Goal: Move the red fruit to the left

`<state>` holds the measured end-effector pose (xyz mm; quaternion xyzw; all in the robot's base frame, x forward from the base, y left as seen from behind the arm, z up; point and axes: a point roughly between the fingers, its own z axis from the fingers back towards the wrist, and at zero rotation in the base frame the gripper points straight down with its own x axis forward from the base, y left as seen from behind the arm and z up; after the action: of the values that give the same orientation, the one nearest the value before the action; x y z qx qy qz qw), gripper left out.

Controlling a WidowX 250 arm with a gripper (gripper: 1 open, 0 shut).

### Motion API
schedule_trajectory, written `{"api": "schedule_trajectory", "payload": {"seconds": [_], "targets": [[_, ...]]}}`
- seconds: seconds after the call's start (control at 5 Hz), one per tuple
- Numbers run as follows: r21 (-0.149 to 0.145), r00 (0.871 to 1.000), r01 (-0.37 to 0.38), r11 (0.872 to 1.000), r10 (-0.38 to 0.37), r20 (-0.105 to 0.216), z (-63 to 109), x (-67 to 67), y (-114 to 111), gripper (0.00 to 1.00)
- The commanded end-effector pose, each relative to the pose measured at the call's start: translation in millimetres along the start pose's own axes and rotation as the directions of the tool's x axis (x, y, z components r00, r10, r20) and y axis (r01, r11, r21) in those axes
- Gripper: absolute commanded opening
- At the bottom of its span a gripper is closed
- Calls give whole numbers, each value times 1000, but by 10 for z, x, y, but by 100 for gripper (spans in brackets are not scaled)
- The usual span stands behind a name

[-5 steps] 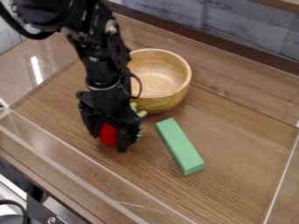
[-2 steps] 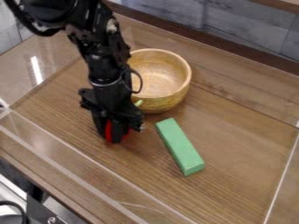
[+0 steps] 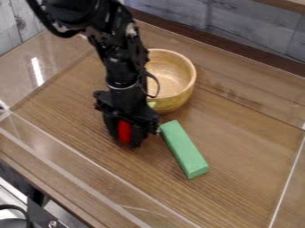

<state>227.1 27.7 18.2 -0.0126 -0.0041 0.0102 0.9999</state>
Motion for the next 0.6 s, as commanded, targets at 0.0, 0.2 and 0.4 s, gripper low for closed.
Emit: {"api": "schedule_trajectory", "payload": {"seconds": [0.0,0.2,0.4], "targets": [[-4,1000,19,1000,-19,15,35,10,-70,0],[-8,1000,30,1000,-30,8,34,-39,-118,0],[-10,994,104,995,-104,37,268,-45,-63,0]]}}
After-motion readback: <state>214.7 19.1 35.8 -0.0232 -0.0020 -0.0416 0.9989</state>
